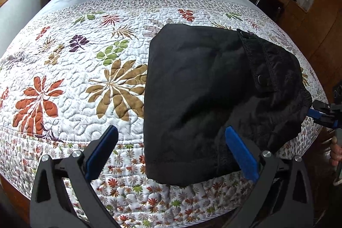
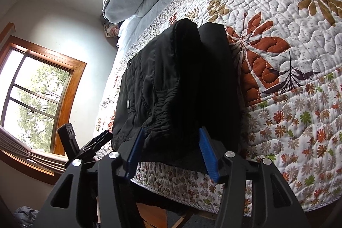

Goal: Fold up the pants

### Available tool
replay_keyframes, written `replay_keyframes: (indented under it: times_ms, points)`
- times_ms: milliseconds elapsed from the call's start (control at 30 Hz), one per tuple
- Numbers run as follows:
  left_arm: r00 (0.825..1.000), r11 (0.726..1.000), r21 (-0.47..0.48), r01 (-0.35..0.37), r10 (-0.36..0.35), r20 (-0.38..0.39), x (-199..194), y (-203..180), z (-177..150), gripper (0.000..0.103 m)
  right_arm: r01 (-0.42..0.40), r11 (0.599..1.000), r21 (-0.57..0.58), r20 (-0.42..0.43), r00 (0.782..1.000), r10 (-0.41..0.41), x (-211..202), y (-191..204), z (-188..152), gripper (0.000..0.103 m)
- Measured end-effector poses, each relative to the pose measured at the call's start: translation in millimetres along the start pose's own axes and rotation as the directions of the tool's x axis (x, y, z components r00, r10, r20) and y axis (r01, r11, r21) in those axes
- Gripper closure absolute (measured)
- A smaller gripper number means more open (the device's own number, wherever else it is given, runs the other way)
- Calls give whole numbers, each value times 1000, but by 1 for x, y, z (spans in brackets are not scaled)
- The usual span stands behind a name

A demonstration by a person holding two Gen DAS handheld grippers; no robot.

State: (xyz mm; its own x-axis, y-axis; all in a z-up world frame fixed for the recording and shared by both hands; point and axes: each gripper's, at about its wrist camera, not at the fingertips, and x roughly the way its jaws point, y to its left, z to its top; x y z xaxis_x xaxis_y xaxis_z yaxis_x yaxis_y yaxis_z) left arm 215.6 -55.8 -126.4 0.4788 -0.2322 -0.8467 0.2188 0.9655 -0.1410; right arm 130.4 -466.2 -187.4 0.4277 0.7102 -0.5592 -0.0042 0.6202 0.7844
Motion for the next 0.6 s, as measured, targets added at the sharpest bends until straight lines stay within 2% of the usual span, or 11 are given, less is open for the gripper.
replay_keyframes:
  times_ms: [100,200,400,600]
  points:
    - [998,999,-35,27,-29,-49,14,7,-2,3,20,1000,7,-28,999,-20,10,0,0,49]
    - [995,993,-100,71,-77,-60,16,17,-3,3,13,1000,15,-35,999,-12,14,-1,-2,49]
    - [1000,994,-109,20,-22,-17,-4,32,-6,3,-9,1000,21,-13,1000,9,5,-3,-4,49]
    - [999,991,-131,16,-21,-39,0,41,-14,3,-8,1000,30,-14,1000,8,7,-5,-3,49]
